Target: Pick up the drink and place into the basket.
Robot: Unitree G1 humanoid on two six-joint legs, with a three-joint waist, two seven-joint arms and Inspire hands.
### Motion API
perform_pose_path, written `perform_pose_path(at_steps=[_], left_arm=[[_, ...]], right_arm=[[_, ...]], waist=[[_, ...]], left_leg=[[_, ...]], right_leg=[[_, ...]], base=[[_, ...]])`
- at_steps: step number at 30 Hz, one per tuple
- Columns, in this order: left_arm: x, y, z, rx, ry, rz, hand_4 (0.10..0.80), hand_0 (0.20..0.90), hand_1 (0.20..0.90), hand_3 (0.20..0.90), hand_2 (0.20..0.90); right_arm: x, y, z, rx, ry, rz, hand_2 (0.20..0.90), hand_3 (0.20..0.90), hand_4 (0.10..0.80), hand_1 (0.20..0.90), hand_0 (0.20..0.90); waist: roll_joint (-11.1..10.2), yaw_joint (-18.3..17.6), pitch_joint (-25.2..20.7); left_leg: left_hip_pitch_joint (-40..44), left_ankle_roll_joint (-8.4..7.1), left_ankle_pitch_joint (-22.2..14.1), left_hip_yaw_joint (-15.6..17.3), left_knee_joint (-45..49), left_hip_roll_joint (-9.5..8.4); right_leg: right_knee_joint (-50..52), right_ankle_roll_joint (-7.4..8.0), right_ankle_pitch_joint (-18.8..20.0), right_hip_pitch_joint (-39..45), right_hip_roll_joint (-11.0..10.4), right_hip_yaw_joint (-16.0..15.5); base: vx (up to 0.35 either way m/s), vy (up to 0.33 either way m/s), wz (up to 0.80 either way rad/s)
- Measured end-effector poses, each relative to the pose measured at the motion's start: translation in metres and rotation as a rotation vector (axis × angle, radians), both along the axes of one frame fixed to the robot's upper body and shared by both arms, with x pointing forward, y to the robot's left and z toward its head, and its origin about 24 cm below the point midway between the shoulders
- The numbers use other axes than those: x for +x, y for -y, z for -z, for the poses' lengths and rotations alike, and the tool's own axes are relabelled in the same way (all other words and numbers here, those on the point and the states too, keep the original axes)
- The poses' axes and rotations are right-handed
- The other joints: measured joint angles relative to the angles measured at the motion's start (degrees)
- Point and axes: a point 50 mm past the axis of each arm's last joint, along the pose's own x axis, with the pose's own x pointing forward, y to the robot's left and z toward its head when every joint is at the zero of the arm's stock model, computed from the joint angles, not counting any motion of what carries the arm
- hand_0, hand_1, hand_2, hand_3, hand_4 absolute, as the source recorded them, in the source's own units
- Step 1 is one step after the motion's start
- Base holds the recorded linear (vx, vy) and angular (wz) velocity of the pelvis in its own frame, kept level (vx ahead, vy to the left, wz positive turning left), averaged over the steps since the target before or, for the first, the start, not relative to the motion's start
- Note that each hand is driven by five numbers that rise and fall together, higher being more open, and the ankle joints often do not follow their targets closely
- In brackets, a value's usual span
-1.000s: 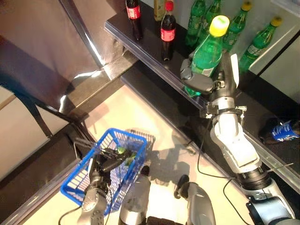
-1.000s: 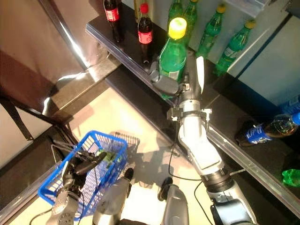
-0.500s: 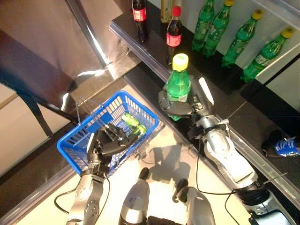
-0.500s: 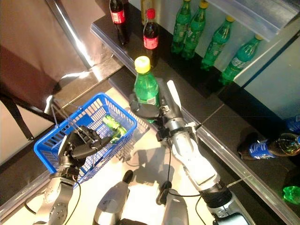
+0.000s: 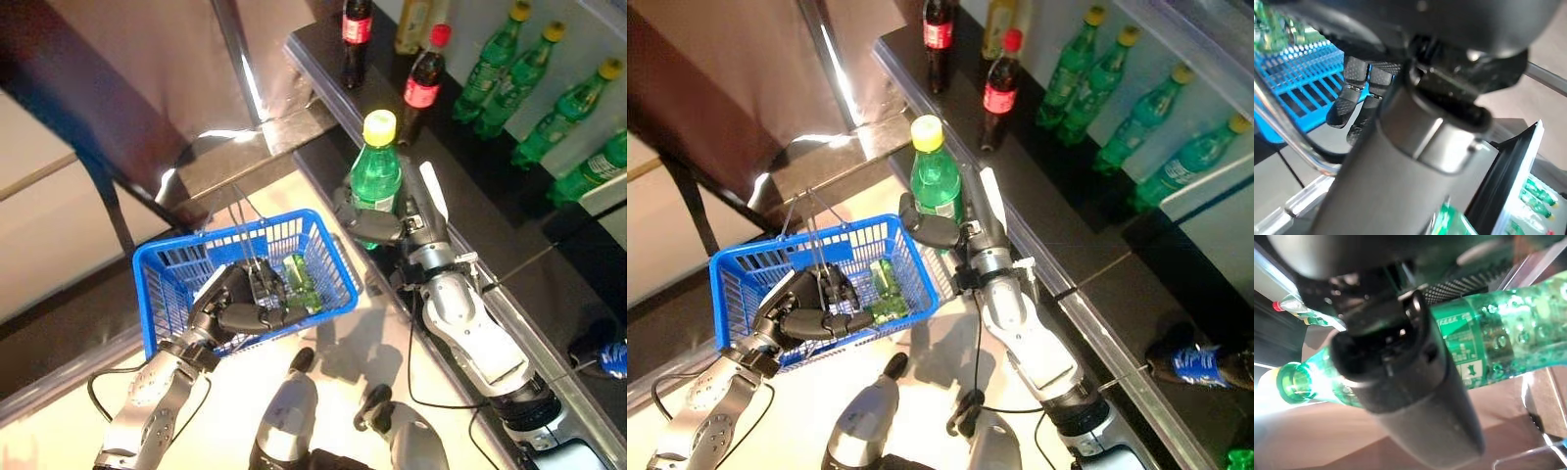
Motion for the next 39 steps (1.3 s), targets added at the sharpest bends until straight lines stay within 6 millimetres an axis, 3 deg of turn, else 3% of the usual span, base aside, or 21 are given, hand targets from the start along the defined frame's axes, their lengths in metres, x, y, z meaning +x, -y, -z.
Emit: perform_pose_path(at_steps=[6, 20, 26, 34, 39], left_arm=[[-0.003, 0.003, -0.016, 0.068, 0.043, 0.133, 0.100, 0.300, 0.300, 0.200, 0.300], [-0.005, 0.007, -0.013, 0.059, 0.021, 0.197, 0.100, 0.300, 0.300, 0.200, 0.300], [-0.008, 0.012, -0.017, 0.060, 0.021, 0.257, 0.100, 0.300, 0.300, 0.200, 0.300], [-0.012, 0.024, -0.032, 0.054, 0.084, 0.344, 0.100, 0.300, 0.300, 0.200, 0.300], [-0.010, 0.035, -0.043, 0.019, 0.086, 0.435, 0.100, 0.300, 0.300, 0.200, 0.300]], right_arm=[[0.000, -0.005, 0.000, 0.032, -0.004, 0.000, 0.300, 0.200, 0.100, 0.300, 0.300], [-0.006, -0.030, 0.010, 0.193, -0.103, -0.059, 0.300, 0.200, 0.100, 0.300, 0.300], [-0.005, -0.044, 0.027, 0.232, -0.191, -0.038, 0.300, 0.200, 0.100, 0.300, 0.300], [0.006, -0.055, 0.084, 0.151, -0.409, 0.062, 0.300, 0.200, 0.100, 0.300, 0.300], [0.004, -0.058, 0.126, -0.014, -0.548, 0.105, 0.300, 0.200, 0.100, 0.300, 0.300]], waist=[[0.0, 1.1, 0.0], [0.0, 2.8, 0.0], [0.0, 3.0, -0.2], [0.0, 4.8, -0.3], [-0.1, 6.3, -0.3]], left_leg=[[-0.2, -0.04, 0.1, -1.3, 0.0, -0.46], [0.8, -0.05, 0.1, -2.6, 0.0, -0.59], [1.7, -0.08, 0.1, -2.7, -0.1, -0.57], [1.9, -0.20, 0.2, -3.0, -0.1, -0.57], [1.9, -0.43, 0.3, -4.7, -0.1, -0.73]], right_leg=[[-0.3, 0.24, -0.4, 0.7, -0.5, -1.3], [-0.8, 0.39, -0.6, 2.7, -0.6, -2.9], [-0.7, 0.39, -0.8, 3.6, -0.6, -3.0], [-0.6, 0.32, -0.8, 3.8, -0.6, -3.1], [-0.7, 0.37, -1.3, 4.8, -0.8, -4.7]], base=[[0.039, -0.003, 0.12], [0.015, -0.023, 0.05], [0.016, -0.019, 0.00], [0.000, 0.000, 0.00], [0.037, -0.042, 0.16]])
